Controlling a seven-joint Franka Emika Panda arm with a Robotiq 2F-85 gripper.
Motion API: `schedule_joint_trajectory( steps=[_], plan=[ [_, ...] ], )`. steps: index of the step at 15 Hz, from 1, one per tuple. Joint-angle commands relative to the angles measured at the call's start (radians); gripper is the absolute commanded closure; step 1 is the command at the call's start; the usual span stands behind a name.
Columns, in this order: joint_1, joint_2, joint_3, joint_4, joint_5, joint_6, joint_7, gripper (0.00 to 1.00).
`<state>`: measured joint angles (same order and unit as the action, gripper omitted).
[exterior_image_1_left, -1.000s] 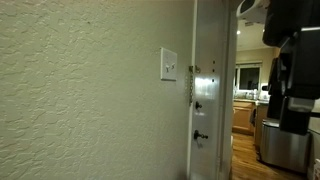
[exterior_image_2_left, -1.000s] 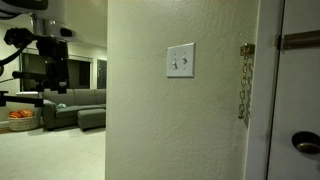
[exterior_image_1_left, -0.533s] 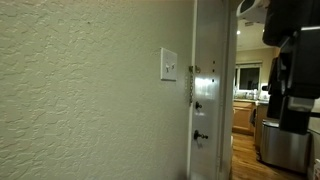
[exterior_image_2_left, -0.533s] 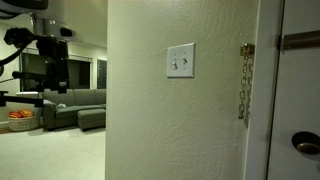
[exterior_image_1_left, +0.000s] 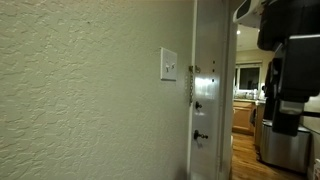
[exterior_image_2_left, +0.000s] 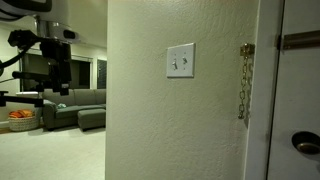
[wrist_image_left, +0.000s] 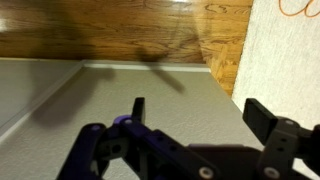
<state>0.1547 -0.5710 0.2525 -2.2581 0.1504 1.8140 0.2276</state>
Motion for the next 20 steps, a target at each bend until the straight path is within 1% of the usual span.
schedule_joint_trajectory(
  steps=[1,6,12,20],
  plan=[
    [-0.023,0.03,-0.032,0.019,-0.022,0.009,-0.004,0.0],
    [-0.071,0.07,-0.081,0.058,-0.066,0.035,-0.011,0.0],
    [-0.12,0.156,-0.138,0.15,-0.128,0.098,-0.048,0.0],
    [-0.142,0.282,-0.191,0.285,-0.204,0.22,-0.137,0.0]
  ],
)
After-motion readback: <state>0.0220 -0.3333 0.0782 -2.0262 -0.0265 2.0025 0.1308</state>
